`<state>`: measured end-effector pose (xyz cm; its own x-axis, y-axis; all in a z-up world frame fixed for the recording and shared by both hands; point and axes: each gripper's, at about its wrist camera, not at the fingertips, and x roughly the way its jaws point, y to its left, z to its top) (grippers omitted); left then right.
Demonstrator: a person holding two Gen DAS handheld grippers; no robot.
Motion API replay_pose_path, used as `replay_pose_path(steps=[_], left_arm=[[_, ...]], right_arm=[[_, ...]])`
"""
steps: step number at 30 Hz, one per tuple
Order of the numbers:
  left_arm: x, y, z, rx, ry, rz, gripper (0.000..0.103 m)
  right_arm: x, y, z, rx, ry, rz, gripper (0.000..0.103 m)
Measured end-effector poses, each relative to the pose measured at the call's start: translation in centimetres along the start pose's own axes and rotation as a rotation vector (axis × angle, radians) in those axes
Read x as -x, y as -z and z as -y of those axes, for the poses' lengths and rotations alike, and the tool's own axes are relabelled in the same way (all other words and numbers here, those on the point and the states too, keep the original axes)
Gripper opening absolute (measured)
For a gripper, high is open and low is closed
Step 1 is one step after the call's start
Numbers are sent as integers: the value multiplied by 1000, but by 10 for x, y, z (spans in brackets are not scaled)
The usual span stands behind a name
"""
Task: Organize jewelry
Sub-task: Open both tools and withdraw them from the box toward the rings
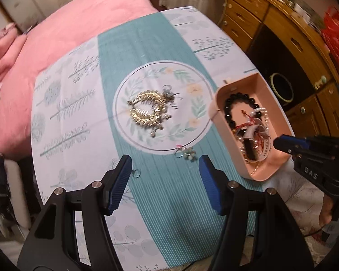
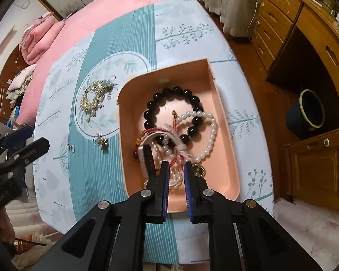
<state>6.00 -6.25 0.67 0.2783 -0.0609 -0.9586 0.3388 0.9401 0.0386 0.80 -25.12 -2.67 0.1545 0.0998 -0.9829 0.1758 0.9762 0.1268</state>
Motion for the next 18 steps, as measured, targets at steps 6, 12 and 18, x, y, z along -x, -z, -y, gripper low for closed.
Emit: replay_pose_path(steps=[6, 12, 18], left_arm=[[1, 13, -19, 36, -30, 9, 59], [1, 32, -39, 120, -53, -10, 59], [-2, 57, -62, 241, -88, -41, 59]], right_arm=[[14, 1, -14, 64, 6, 30, 13], [32, -1, -25, 118, -18, 66, 13], [38, -3, -43, 210, -63, 76, 13]])
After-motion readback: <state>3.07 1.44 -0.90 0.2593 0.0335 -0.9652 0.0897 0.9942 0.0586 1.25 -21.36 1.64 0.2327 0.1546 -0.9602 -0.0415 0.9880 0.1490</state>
